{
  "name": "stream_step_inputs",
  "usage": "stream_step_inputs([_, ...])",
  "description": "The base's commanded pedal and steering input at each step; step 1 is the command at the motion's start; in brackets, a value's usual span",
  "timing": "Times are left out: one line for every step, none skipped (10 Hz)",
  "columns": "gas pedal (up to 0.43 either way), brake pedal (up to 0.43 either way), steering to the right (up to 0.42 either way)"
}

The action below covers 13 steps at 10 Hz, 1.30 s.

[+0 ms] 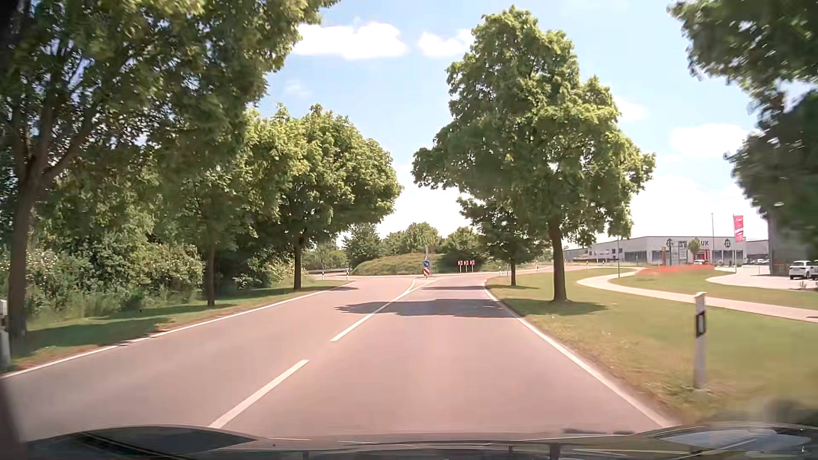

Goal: Follow the waypoints while adhering to traffic rules and regulations

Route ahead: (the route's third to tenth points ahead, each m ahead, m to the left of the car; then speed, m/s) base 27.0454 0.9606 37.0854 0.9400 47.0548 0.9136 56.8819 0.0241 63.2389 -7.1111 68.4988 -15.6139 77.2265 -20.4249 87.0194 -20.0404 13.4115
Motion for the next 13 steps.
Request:
stream_step_inputs([0.000,0.012,0.006])
stream_step_inputs([0.000,0.012,0.007])
stream_step_inputs([0.000,0.012,0.007])
stream_step_inputs([0.000,0.006,0.007])
stream_step_inputs([0.000,0.012,0.007])
stream_step_inputs([0.000,0.006,0.007])
stream_step_inputs([0.000,0.012,0.009])
stream_step_inputs([0.000,0.012,0.010])
stream_step_inputs([0.000,0.012,0.010])
stream_step_inputs([0.000,0.012,0.010])
stream_step_inputs([0.000,0.012,0.010])
stream_step_inputs([0.000,0.012,0.010])
stream_step_inputs([0.000,0.012,0.010])
